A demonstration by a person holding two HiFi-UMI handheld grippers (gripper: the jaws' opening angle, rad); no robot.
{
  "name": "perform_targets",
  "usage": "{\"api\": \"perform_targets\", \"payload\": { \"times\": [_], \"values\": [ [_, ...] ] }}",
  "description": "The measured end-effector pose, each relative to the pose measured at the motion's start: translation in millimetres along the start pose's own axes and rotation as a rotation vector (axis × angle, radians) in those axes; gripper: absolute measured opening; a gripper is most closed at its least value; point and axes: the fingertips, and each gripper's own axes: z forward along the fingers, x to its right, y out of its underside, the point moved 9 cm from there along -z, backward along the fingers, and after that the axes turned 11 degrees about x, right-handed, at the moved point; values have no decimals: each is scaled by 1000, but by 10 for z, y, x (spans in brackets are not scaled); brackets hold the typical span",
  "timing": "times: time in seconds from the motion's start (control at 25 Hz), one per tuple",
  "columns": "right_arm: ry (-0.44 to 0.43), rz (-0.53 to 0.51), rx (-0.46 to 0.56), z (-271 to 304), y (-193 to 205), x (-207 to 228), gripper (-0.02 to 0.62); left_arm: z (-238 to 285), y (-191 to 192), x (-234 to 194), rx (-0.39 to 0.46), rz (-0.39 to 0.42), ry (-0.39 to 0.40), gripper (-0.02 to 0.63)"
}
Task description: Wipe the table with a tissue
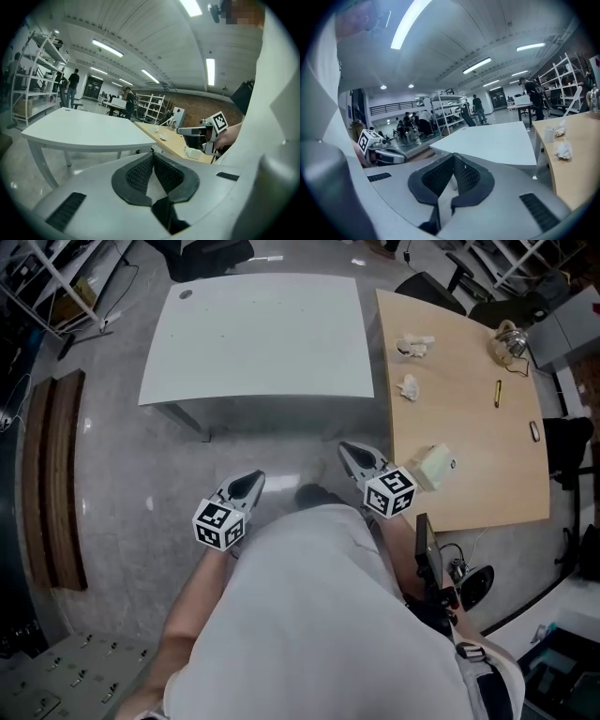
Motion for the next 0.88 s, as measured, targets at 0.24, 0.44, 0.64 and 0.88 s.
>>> {"api": "perform_targets", "payload": {
  "times": [0.24,0.44,0.64,0.88],
  "values": [
    [-12,0,-15,183,-42,124,15,173,-57,-113,0,-4,-1,18],
    [-5,13,-24,332,-45,284,15,368,-87,-221,-19,-9,9,18],
    [9,29,-22,475,-61,455,15,596,-183,-356,-37,-3,30,18],
    [34,57,-27,602,-38,701,15,929,-259,-497,-64,8,61,18]
  ]
}}
